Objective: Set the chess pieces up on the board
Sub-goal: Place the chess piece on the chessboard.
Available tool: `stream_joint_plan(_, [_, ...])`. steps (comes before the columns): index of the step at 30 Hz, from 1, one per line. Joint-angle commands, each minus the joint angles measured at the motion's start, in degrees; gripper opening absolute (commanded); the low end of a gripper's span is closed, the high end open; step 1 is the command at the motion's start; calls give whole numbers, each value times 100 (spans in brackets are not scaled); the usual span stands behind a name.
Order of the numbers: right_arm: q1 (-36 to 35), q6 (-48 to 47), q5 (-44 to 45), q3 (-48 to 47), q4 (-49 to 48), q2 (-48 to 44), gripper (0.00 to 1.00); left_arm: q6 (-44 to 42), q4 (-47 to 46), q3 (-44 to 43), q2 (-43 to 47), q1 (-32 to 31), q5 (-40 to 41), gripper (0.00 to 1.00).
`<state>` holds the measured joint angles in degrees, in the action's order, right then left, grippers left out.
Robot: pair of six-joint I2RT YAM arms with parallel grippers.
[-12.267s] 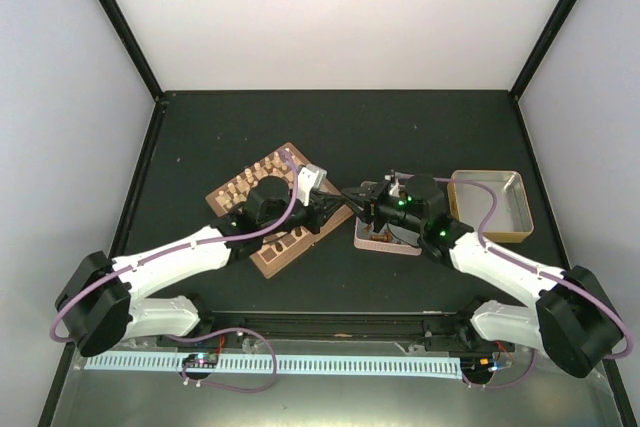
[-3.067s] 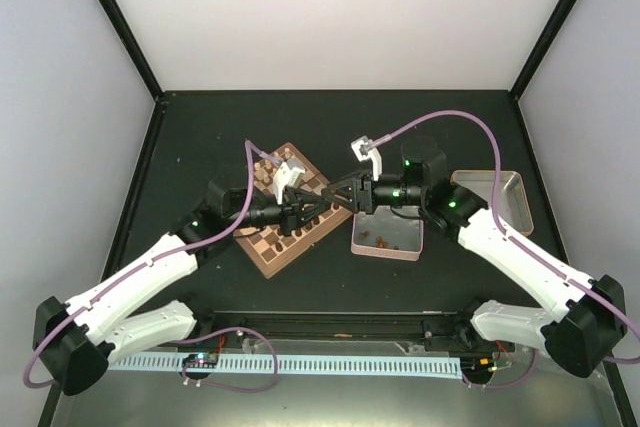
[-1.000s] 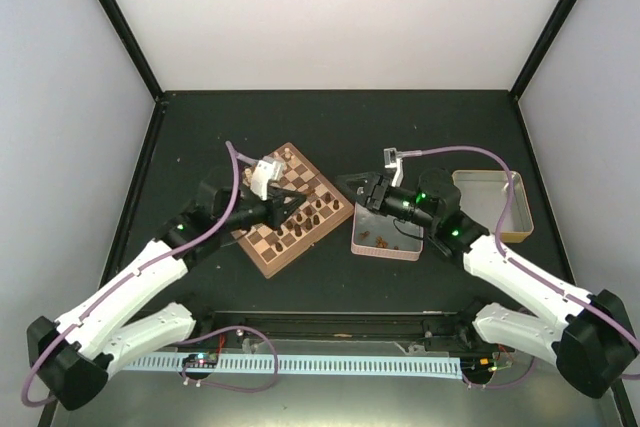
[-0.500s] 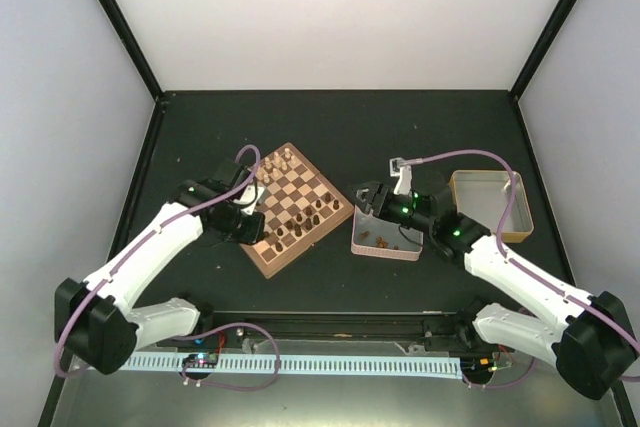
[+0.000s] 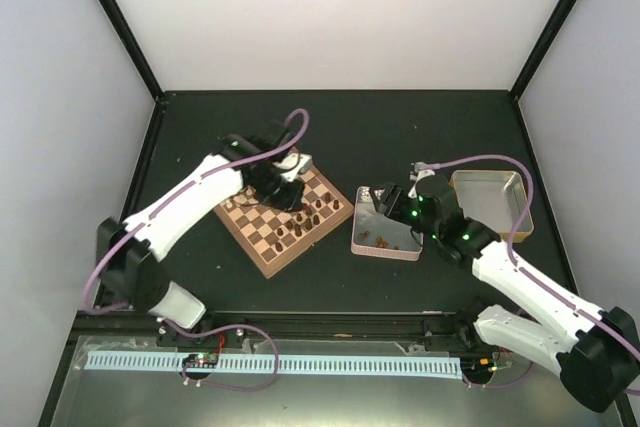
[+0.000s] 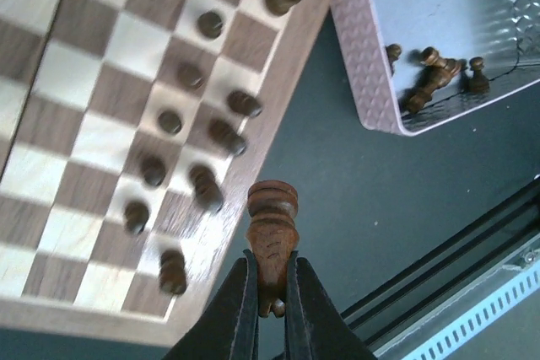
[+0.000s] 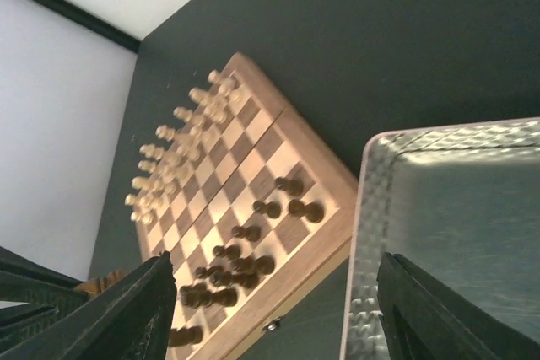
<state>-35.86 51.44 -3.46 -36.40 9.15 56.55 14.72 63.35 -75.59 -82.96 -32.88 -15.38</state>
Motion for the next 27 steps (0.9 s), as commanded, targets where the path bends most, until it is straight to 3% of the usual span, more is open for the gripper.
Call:
stream_joint_plan(1, [49,-95,1020,174,436,-472,67,-199,479,-1186,-926,-412,295,2])
stream_joint_plan(6, [68,-75,1403,406,492,-884,67,-278,1063,-2345,-1997,-780,849,4])
stream_joint_plan(13, [109,-122,1605,516,671,-1119,67,-367,1497,-3201,-3080,-1068,1263,3])
stream_joint_plan(22, [121,-152,1639,599,675,-1193,68,-355,1714,-3524,-3829,-1123,1690,6])
stream_joint_plan(27, [131,-152,1634,617,662,-1181,68,-586,1729,-3630,-4097,-1124,1539,7])
